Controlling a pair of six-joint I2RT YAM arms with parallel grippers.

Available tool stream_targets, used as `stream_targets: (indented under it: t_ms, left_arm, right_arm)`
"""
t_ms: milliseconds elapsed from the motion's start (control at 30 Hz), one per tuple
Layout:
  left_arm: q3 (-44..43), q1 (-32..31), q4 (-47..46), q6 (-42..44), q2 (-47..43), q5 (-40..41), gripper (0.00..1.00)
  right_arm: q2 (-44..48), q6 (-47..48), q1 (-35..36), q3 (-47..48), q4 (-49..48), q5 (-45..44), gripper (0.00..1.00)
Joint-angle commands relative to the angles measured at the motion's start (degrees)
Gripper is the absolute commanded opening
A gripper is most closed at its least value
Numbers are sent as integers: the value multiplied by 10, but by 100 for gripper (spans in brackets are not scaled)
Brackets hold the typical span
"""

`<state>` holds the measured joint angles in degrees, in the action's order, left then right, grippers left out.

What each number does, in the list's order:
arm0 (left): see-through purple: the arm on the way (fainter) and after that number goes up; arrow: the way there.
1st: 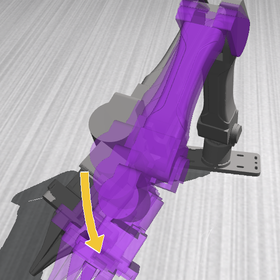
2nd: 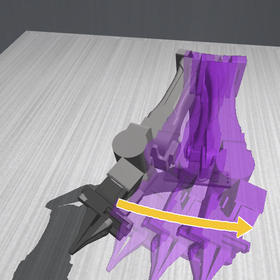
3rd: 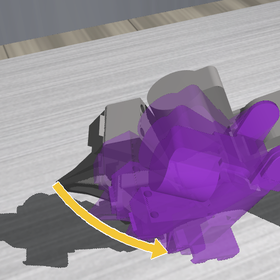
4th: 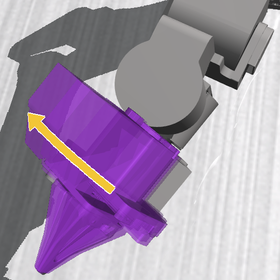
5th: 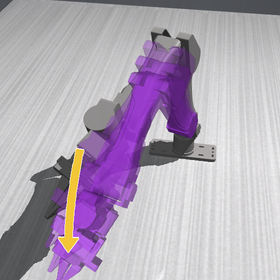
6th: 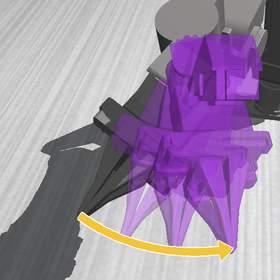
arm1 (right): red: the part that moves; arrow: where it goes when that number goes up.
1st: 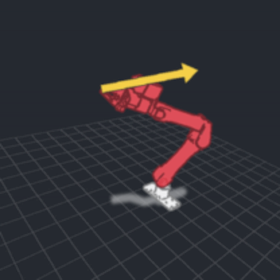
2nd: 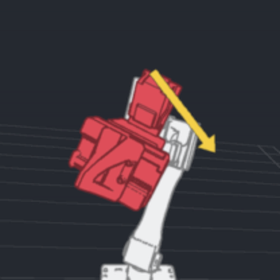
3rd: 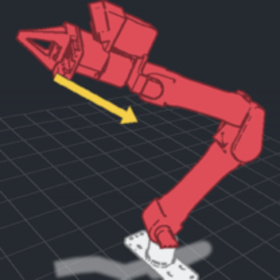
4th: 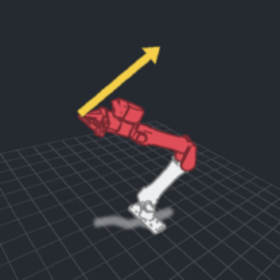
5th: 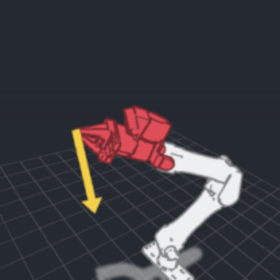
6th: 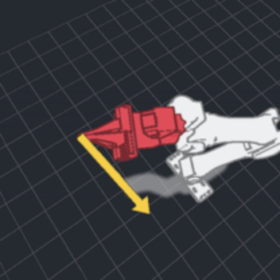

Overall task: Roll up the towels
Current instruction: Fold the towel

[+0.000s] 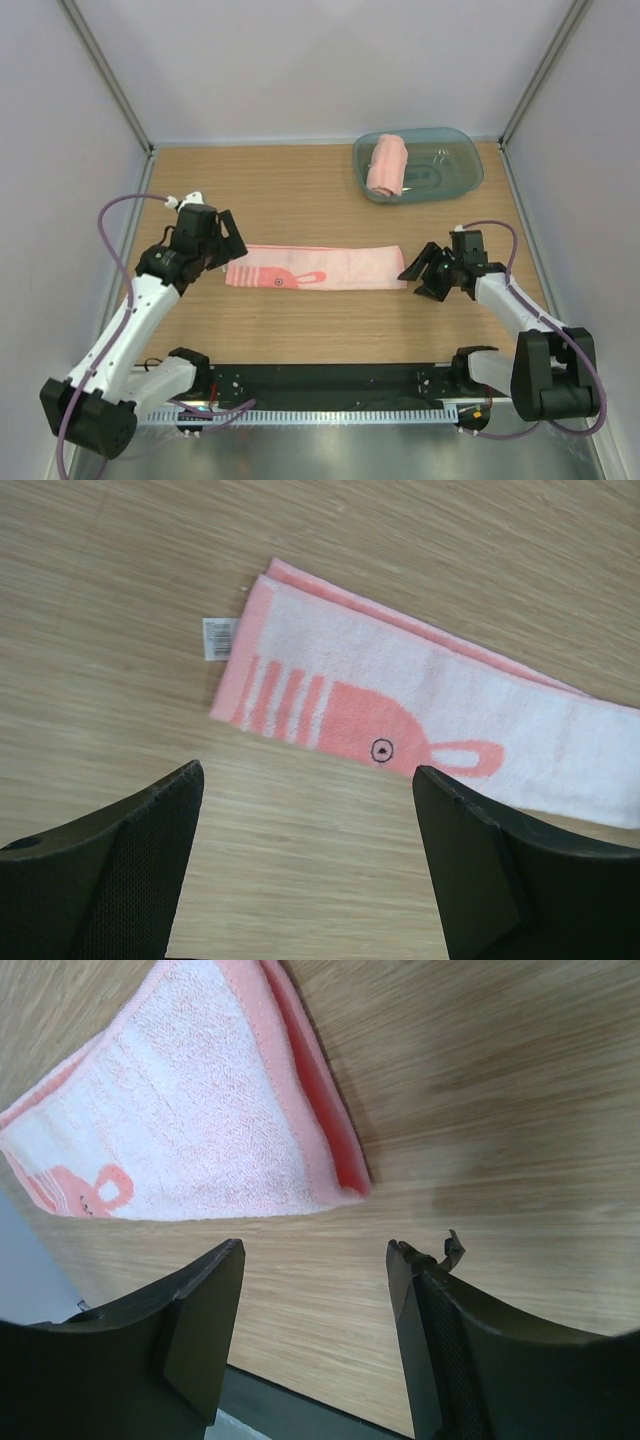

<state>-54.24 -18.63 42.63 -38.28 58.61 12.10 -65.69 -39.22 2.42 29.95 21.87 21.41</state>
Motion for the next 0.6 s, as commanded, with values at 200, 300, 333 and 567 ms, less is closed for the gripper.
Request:
stream_targets:
  t_ms: [200, 300, 333, 567]
  left_arm:
    - [34, 4, 53, 56, -143, 42, 86]
    - [40, 4, 42, 56, -158, 51, 91]
    - [40, 4, 40, 55, -156, 51, 91]
    - [30, 4, 53, 53, -119, 44, 90]
  right_arm:
    - [-80, -16, 6, 5, -88, -8, 62]
    - [-103, -16, 6, 4, -101, -3, 61]
    - [-108, -16, 7, 4, -104, -2, 60]
    - [-125, -18, 15, -2, -119, -2, 46]
